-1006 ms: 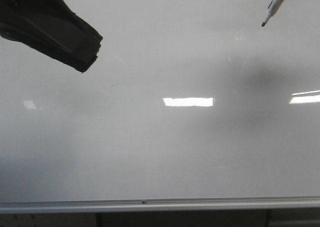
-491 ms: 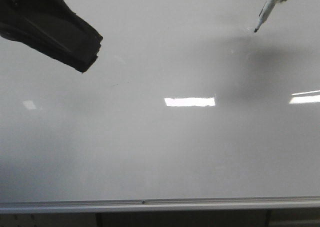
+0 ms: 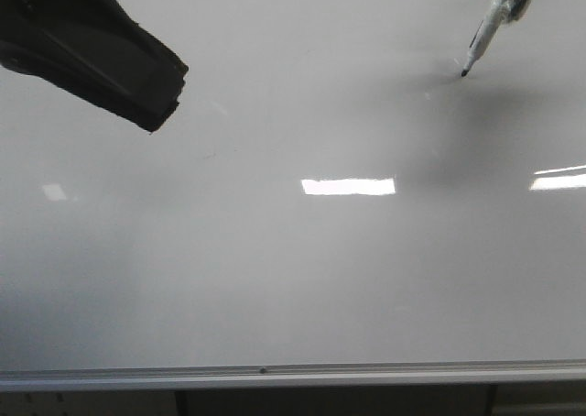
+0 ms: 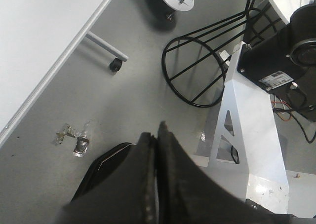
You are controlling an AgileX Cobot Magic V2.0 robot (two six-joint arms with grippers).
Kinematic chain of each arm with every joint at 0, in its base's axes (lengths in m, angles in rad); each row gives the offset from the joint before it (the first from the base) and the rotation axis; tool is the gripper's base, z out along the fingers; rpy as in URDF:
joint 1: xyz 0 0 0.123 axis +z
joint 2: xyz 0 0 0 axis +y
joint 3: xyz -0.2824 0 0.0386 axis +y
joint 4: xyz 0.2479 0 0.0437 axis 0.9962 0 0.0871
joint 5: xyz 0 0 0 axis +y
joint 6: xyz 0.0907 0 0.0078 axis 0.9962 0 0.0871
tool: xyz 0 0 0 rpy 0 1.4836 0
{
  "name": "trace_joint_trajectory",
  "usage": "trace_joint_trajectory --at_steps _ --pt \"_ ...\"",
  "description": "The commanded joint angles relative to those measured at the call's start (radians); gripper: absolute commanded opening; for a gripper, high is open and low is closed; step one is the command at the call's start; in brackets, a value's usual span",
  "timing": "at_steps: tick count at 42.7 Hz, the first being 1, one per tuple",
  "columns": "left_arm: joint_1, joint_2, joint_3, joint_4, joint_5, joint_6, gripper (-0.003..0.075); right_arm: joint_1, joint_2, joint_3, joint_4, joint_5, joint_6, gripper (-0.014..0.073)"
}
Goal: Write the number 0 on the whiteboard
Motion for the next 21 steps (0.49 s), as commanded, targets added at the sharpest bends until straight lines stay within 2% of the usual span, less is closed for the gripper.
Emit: trace_joint_trajectory --at_steps 1,21 --pt "0.003 -0.033 -0.031 -0.068 0.014 0.0 -0.002 0.001 -0.031 -0.039 0.024 -0.04 -0.011 -0.0068" --pt "0.003 -0.033 -0.031 -0.068 0.014 0.0 -0.002 0.001 -0.007 -0.039 0.023 -0.016 -0.011 -0.0068"
